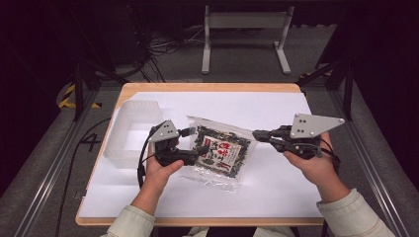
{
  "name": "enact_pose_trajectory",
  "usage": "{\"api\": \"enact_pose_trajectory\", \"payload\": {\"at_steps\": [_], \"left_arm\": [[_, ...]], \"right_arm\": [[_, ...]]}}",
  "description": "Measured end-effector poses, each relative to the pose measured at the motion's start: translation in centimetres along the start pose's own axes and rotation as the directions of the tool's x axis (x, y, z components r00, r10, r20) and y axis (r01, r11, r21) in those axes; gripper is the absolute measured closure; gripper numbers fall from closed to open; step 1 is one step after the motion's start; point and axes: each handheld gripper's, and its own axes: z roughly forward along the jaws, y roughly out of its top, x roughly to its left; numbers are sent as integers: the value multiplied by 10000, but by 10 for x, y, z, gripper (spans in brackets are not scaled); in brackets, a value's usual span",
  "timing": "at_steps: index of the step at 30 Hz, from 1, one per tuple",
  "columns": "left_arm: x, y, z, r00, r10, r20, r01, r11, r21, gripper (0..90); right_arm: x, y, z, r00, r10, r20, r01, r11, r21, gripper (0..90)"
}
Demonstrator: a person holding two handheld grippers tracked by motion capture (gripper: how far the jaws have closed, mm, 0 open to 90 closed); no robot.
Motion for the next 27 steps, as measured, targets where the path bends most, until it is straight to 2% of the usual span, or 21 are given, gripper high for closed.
{"api": "enact_pose_trajectory", "payload": {"at_steps": [2,4,6,8,13,19,27], "left_arm": [[0,-1,4,9991,-117,419,111,9998,160,271],[0,-1,5,9991,-16,431,8,9998,178,261],[-2,-2,8,9994,232,262,-240,9992,306,259],[-1,-2,8,9992,270,294,-279,9991,311,264],[2,-4,7,9991,56,430,-61,9999,118,306],[8,-5,11,9928,-369,1140,383,9992,-97,335],[6,-6,9,9883,-46,1527,72,9998,-164,461]], "right_arm": [[0,0,0,10000,-20,-25,20,10000,-17,900],[0,-1,0,10000,-33,-40,33,10000,-25,900],[1,-1,0,10000,-47,-61,47,10000,-31,900],[1,-1,1,9999,-74,-93,74,10000,-36,900],[1,-1,1,9998,-76,-188,74,9999,-103,900],[1,-2,1,9991,-155,-397,146,9997,-209,900],[-3,-5,0,9990,-32,-445,15,9993,-365,900]]}}
